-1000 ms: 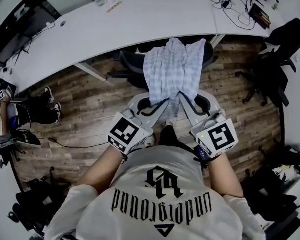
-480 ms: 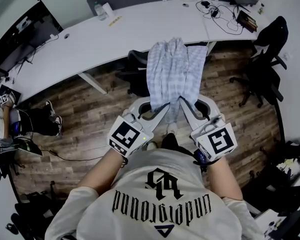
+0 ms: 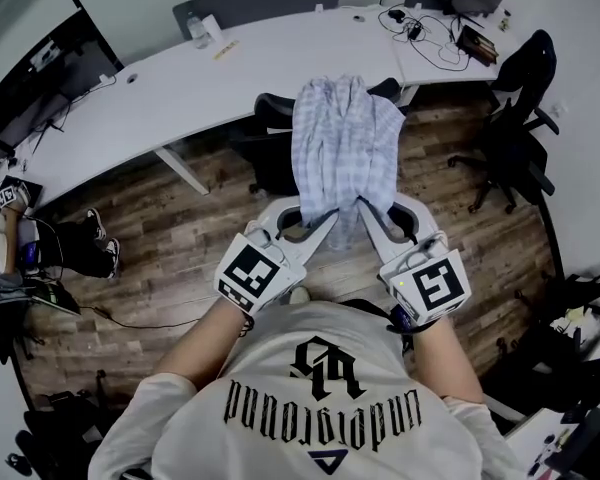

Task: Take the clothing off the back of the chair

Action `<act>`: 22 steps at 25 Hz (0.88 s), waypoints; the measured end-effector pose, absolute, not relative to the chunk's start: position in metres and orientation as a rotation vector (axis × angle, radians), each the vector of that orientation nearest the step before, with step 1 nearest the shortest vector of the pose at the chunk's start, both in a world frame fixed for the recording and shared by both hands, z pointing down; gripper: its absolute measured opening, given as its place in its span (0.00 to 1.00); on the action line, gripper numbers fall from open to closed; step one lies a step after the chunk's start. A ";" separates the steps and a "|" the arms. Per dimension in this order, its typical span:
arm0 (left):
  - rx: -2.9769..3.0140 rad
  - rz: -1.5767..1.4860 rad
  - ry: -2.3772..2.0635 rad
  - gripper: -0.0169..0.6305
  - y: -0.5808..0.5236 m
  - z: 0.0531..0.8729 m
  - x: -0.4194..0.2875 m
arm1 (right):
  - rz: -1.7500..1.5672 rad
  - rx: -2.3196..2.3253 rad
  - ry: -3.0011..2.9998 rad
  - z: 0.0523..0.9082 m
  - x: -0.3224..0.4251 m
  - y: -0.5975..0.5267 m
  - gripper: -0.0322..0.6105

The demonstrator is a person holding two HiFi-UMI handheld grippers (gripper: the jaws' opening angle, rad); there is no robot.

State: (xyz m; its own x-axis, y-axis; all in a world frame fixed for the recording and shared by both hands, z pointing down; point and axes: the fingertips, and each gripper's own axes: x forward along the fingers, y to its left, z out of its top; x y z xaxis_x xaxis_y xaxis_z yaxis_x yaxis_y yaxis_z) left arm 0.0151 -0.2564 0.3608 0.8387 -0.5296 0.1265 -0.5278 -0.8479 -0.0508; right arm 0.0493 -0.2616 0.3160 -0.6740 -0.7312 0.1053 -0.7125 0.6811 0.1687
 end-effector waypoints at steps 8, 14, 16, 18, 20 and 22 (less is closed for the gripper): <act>-2.968 -0.231 0.906 0.18 -0.213 0.348 0.051 | -0.191 1.130 -2.763 0.304 0.085 -0.217 0.13; -2.946 -0.247 0.974 0.18 -0.165 0.351 0.090 | -0.155 1.046 -2.778 0.313 0.126 -0.168 0.13; -2.939 -0.266 0.995 0.18 -0.151 0.355 0.103 | -0.137 1.036 -2.797 0.317 0.139 -0.153 0.13; -2.935 -0.285 1.015 0.18 -0.136 0.358 0.110 | -0.130 1.016 -2.803 0.321 0.147 -0.139 0.13; -2.931 -0.302 1.033 0.18 -0.122 0.362 0.115 | -0.121 0.997 -2.810 0.325 0.153 -0.125 0.13; -2.932 -0.311 1.047 0.18 -0.108 0.365 0.119 | -0.109 0.985 -2.819 0.328 0.158 -0.111 0.13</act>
